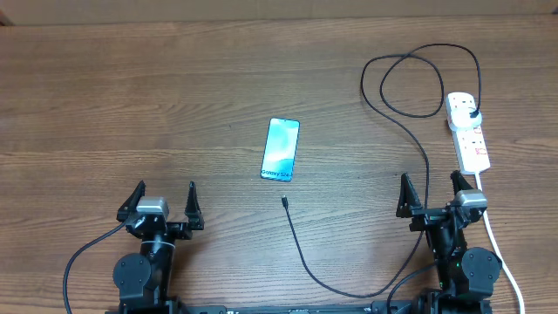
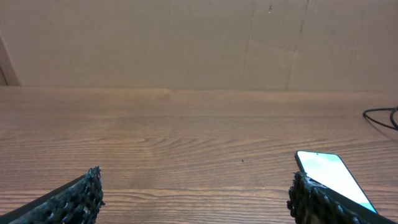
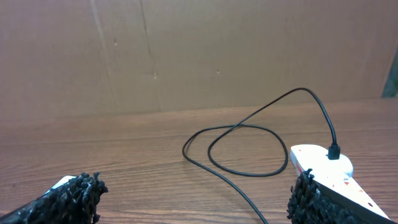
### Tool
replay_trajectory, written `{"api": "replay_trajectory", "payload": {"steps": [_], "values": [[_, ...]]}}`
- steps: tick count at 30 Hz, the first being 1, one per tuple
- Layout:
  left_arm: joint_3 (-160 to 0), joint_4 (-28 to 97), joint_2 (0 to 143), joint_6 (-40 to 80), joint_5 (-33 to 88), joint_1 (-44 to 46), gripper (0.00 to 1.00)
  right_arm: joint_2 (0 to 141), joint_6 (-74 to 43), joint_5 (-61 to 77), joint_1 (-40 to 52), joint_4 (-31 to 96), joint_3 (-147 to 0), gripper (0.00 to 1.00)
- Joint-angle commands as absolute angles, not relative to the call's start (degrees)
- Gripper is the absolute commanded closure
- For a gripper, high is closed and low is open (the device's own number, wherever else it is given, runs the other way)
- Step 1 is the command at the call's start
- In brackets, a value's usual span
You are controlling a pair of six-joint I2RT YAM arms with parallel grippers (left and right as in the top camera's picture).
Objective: Plug charger to phone and switch on socket
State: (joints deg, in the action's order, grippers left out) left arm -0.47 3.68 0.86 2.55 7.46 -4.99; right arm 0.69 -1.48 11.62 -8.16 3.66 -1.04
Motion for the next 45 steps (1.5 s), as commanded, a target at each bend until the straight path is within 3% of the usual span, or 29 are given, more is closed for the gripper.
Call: {"api": "replay_trajectory", "payload": {"steps": [1,28,33,37,45], "values": [[-0.27,3.88,0.27,1.26,7.07,-5.13,0.00,0.16,-1.63,11.46,-8.38,3.55,-0.45,0.00],[-0.30,3.05,0.27,1.50,7.11,-5.23,0.01,0.16,-1.63,11.46,-8.38,3.55,-0.45,0.00],[-1.54,3.44,0.27,8.51,9.58,-5.21,0.00,0.16,-1.63,11.46,-8.38,3.57,-0.45,0.00],[-4.34,7.29,0.51,15.75,14.59,-5.21,0.00,0.16,-1.63,11.46,-8.38,3.57,-0.45,0.00],[-19.38,22.57,8.38,16.71,14.96,-5.21,0.00,0.16,-1.63,11.46,-8.38,3.57,-0.45,0.00]]}}
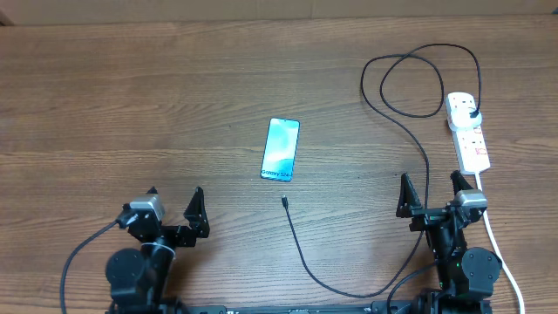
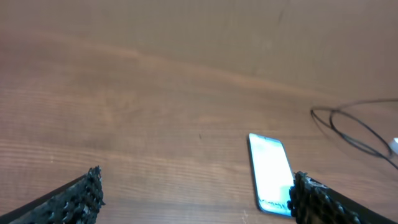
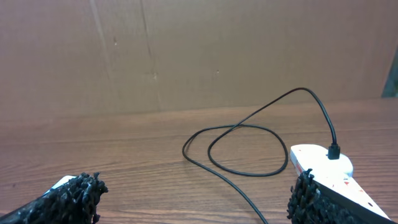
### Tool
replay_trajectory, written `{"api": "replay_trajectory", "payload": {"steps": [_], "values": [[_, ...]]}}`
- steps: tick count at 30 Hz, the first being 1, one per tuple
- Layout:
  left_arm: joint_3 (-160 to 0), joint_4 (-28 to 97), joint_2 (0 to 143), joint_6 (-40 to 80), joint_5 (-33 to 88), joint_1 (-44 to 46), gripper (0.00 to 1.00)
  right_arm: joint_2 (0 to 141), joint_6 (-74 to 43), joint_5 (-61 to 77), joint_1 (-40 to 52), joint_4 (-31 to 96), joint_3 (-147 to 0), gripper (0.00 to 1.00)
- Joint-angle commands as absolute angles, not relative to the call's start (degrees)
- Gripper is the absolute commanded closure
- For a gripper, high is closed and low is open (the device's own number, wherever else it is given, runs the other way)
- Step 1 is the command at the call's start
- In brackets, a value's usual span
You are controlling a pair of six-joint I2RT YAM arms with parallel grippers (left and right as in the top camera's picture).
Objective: Plug charger to phone and switch on socket
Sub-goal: 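Move the left gripper forward over the phone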
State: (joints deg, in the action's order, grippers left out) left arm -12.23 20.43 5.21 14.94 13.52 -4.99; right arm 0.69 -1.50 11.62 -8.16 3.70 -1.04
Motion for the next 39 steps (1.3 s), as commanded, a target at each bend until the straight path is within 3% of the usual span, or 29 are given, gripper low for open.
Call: {"api": "replay_trajectory", "payload": {"steps": [1,14,19,30,39], "values": [[-21.93,24.43,10.13,16.69,15.16,-5.21,0.00,0.16,-1.63,11.46,-8.38,3.57,-0.45,0.00],[-58.43,49.19,43.11,11.75,30.89,-4.95,0.00,0.16,-1.63,11.46,-8.38,3.57,-0.45,0.00],[-61.36,48.18,51.16,11.81,34.41,-0.93,0.00,0.16,-1.63,11.46,-8.38,3.57,-0.45,0.00],[-61.36,45.56,66.13,11.86,34.37,17.34,0.01,0.16,-1.63,11.46,-8.38,3.57,-0.45,0.00],[-61.36,37.89,76.51,21.63,34.59,23.35,0.01,0.16,-1.63,11.46,-8.38,3.57,-0.45,0.00]]}}
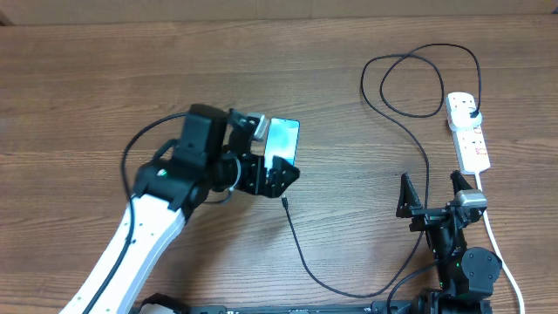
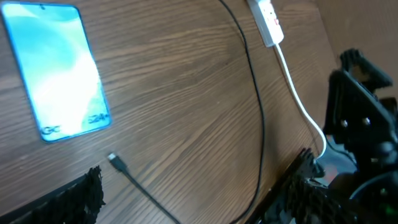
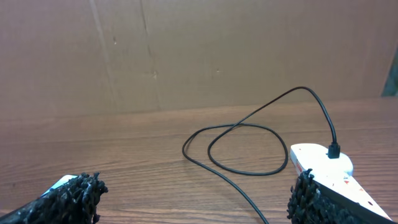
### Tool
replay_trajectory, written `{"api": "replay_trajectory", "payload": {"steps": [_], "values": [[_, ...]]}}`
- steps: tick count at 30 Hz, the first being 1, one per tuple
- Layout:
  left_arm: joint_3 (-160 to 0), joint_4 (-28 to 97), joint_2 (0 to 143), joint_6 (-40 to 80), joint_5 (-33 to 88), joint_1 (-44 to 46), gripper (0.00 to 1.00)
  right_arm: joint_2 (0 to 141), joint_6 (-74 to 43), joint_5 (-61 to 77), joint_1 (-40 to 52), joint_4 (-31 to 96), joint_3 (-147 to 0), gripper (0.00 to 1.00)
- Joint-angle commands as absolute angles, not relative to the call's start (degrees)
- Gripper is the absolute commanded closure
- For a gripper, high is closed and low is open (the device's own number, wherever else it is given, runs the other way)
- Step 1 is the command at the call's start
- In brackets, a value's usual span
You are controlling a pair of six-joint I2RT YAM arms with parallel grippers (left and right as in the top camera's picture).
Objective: Plug charger to phone and switch on socket
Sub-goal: 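Move the left gripper forward over the phone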
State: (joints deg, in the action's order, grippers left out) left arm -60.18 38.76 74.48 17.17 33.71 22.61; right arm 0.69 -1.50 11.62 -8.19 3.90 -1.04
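The phone [image 1: 285, 137] lies face up mid-table with its screen lit, partly covered by my left wrist; it also shows in the left wrist view as the phone [image 2: 56, 68]. The black charger cable's free plug [image 1: 285, 202] lies just below it, seen close as the plug [image 2: 115, 162]. My left gripper [image 1: 275, 180] hovers open over the phone's near end and the plug, left gripper [image 2: 199, 174] holding nothing. The white socket strip [image 1: 467, 131] lies at the right with the charger plugged in. My right gripper [image 1: 429, 194] rests open at the near right, right gripper [image 3: 196, 190] empty.
The cable [image 1: 410, 113] loops at the back right, runs down past the right arm and curves along the near edge to the plug. The strip's white lead [image 1: 501, 253] trails off the front edge. A cardboard wall [image 3: 199, 56] stands behind the table.
My left arm has reached from its rest spot at the near left out to the middle, and its open gripper now hangs over the phone's near end and the cable plug. The right arm is unmoved.
Both arms first sat at rest near the front edge with grippers open. Then the left wrist had lifted and turned toward the phone. Now the left arm is stretched out over the phone and plug; phone, cable and strip lie where they were.
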Motion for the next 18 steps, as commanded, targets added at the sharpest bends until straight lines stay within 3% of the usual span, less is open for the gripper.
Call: {"api": "replay_trajectory", "payload": {"steps": [1,8,10,11,18], "values": [[-61.36,37.34,77.41,22.52,34.59,23.53,0.00,0.16,-1.63,11.46,-8.38,3.55,-0.45,0.00],[-61.36,35.09,81.28,24.08,35.18,23.73,0.02,0.16,-1.63,11.46,-8.38,3.57,-0.45,0.00],[-61.36,33.93,81.67,24.64,35.48,23.75,0.23,0.16,-1.63,11.46,-8.38,3.57,-0.45,0.00],[-61.36,33.54,81.71,25.78,35.29,23.77,0.26,0.16,-1.63,11.46,-8.38,3.57,-0.45,0.00],[-61.36,32.95,81.76,30.48,26.46,25.06,0.21,0.16,-1.63,11.46,-8.38,3.57,-0.45,0.00]]}}
